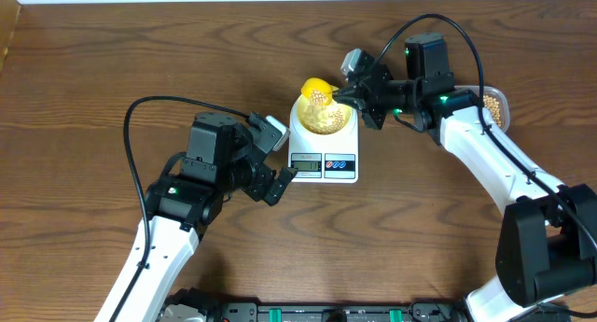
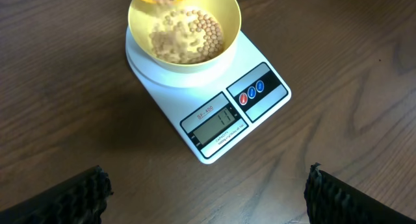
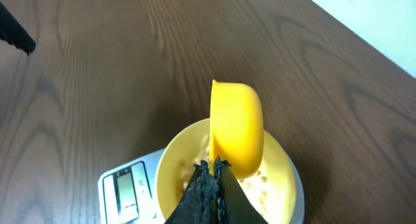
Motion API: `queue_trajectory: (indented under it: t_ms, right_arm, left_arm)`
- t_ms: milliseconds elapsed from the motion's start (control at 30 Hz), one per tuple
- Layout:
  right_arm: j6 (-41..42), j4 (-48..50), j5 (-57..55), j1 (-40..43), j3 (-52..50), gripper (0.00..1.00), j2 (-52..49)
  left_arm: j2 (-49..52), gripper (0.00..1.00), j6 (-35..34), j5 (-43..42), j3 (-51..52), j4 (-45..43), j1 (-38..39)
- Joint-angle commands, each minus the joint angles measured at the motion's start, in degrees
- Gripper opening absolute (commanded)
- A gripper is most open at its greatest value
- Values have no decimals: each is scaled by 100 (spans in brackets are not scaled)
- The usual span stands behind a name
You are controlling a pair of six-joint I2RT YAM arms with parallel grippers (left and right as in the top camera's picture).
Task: Scoop item into bowl and weigh 50g on scale
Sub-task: 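Tip the scoop with the right gripper to pour soybeans into the bowl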
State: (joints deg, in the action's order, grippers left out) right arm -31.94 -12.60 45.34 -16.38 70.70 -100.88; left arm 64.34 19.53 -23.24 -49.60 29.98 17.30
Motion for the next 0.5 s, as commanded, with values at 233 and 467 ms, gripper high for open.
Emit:
queue_trajectory:
  t_ms: [233, 467]
  right_arm:
    - [-824, -70, -7, -22, -17, 1, -50]
    - [-1475, -286, -7, -22, -15, 1, -50]
  left_arm:
    - [-35, 98, 13, -26, -20, -9, -24]
    - [-35, 98, 13, -26, -20, -9, -24]
